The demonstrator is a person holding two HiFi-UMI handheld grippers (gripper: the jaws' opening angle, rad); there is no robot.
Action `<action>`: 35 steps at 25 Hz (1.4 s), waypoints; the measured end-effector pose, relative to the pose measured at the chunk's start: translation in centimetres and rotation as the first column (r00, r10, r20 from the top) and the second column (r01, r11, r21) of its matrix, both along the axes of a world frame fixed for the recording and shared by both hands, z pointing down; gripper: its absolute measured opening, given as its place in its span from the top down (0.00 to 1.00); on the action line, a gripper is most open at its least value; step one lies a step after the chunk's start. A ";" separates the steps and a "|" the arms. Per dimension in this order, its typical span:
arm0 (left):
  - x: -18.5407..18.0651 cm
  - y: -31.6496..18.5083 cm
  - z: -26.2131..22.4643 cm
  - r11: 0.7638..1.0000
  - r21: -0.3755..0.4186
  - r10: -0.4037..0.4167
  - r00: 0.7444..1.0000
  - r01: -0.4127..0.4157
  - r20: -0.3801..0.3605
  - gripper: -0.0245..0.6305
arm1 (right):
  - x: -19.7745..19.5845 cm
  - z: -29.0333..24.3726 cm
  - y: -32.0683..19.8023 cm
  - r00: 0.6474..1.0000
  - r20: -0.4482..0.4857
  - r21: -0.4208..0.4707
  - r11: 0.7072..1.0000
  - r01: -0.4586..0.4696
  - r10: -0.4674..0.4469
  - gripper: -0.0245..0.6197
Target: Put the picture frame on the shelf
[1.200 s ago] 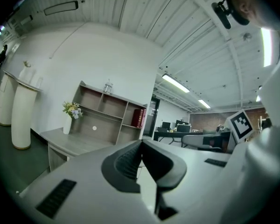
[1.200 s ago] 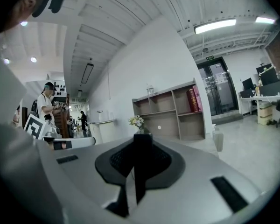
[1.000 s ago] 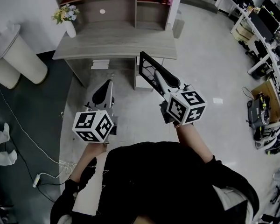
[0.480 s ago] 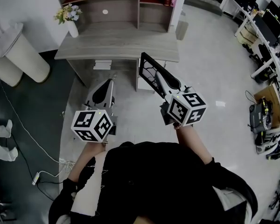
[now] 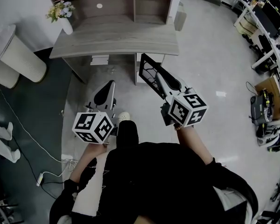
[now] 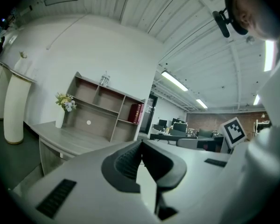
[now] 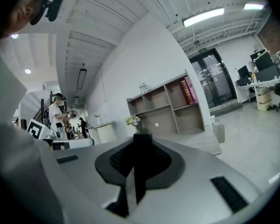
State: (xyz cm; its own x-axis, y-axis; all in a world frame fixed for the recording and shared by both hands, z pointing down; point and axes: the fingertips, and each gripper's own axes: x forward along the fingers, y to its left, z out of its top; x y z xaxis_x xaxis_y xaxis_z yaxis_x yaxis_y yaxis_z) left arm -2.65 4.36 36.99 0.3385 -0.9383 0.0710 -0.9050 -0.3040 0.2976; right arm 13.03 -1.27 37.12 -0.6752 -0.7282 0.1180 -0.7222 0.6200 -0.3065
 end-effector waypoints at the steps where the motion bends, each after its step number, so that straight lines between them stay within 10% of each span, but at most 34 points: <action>1: -0.1 -0.3 0.1 1.000 0.000 0.006 1.000 -0.006 0.002 0.94 | 0.0 0.1 -0.3 1.000 0.000 0.000 1.000 -0.006 0.006 0.90; 35: -12.2 -22.0 -3.2 0.995 0.044 0.091 0.995 -0.089 -0.048 0.94 | -7.4 -3.5 -20.0 0.976 0.054 0.025 0.976 -0.214 0.213 0.90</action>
